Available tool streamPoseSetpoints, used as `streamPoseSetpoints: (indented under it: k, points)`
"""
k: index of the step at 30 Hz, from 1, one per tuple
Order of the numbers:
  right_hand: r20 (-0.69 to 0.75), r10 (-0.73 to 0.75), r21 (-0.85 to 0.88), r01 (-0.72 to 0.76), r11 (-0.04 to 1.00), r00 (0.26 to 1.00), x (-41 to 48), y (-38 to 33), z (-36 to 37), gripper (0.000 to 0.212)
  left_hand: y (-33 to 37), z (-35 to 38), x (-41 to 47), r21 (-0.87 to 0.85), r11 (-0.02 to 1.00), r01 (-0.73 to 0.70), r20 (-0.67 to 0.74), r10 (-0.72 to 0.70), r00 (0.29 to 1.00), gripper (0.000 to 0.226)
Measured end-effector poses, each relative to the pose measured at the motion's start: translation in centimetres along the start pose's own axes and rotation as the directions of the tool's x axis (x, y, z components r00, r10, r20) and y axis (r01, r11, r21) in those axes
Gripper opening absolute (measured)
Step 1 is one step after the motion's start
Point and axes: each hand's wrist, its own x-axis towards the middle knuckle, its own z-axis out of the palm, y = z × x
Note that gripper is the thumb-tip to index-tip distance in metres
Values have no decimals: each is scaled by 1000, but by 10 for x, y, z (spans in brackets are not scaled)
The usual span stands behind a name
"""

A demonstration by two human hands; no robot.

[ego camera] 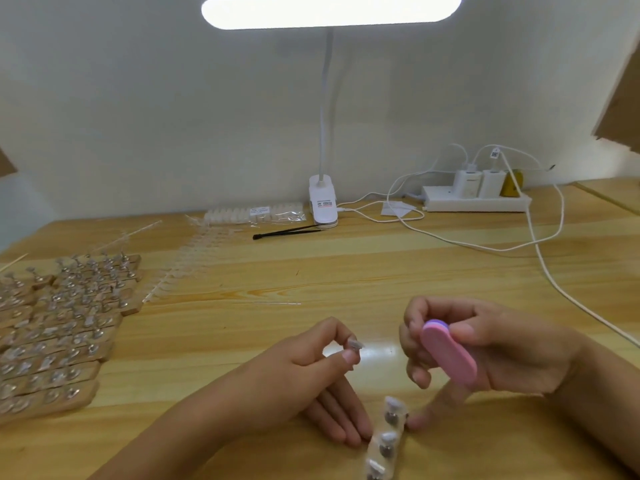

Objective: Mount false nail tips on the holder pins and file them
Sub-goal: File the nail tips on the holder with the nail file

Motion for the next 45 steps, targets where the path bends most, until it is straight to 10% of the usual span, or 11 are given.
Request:
streamPoseSetpoints:
  k: [5, 8, 11, 14, 19, 31, 38, 42, 45]
  points:
    - [-338, 50, -260, -145, 955, 940, -17, -20, -8, 26, -11, 12, 15, 25, 981, -191, -303, 190, 934, 7]
    - [-549, -315, -617, -122, 777, 774, -7, -14, -2, 23, -13, 20, 22, -98, 949, -301, -462, 225, 858, 8]
    - [-282, -768, -938, 2, 346, 575, 17, 7, 17, 17, -14, 21, 23, -159, 907, -389, -550, 246, 798, 13]
    - [138, -760, -980, -26, -199, 635, 23, 24, 23, 21, -15, 23, 20, -148, 889, -433, -561, 285, 777, 17]
    - [224, -760, -940, -71, -334, 610, 33, 31, 27, 23, -13, 30, 19, -67, 887, -456, -540, 352, 764, 14]
    - [7, -818, -994, -84, -67, 576, 25, 19, 16, 24, -15, 34, 19, -8, 901, -433, -571, 352, 742, 8]
    - [-9, -802, -997, -64, -36, 598, 28, 23, 18, 23, -14, 34, 18, -121, 871, -476, -527, 350, 775, 9]
    - [107, -774, -981, -58, -183, 625, 29, 24, 19, 20, -15, 33, 19, -131, 870, -475, -515, 350, 782, 12]
    - [6, -799, -992, -96, -79, 602, 29, 24, 18, 21, -16, 32, 19, -130, 871, -474, -520, 347, 780, 12]
